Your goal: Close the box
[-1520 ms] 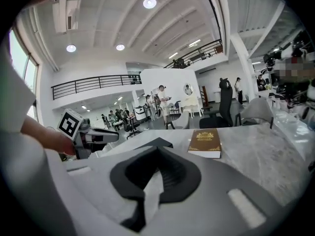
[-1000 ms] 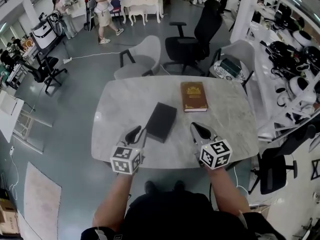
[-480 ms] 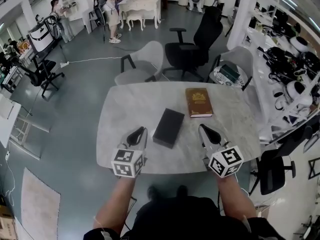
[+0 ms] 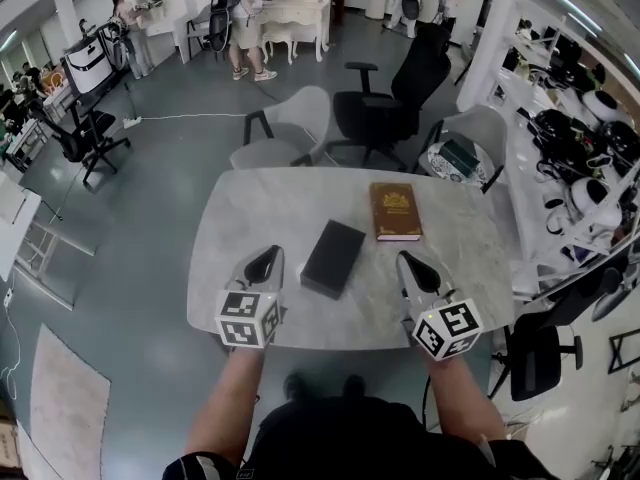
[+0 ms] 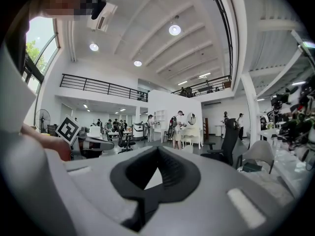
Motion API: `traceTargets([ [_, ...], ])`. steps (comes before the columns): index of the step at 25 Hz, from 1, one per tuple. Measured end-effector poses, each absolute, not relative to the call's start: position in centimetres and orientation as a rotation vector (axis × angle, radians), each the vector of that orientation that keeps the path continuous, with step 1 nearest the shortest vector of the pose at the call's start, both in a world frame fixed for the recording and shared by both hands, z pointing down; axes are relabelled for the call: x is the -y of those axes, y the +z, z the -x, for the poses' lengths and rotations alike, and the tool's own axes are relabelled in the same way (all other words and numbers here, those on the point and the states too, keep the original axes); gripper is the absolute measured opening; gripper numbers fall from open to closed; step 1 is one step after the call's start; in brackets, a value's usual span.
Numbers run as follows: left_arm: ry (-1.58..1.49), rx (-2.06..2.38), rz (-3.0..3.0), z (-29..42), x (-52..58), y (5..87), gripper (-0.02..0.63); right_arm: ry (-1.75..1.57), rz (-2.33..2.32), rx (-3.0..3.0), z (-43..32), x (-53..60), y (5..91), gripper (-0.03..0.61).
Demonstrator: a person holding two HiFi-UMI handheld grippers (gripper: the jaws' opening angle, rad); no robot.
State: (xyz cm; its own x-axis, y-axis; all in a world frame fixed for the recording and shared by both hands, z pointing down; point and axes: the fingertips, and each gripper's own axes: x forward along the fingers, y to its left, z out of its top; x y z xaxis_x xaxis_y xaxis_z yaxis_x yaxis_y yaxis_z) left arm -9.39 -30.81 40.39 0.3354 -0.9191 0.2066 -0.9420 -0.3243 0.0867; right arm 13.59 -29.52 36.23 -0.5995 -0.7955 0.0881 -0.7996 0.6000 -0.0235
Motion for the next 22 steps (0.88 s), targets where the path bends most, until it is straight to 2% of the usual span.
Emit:
traceTargets([
  [22,0.198,1.719,-2.42,8.8,30.5,39.3,0.017,0.179,-1.328,2.828,-13.3,29.5,37.1,0.002],
])
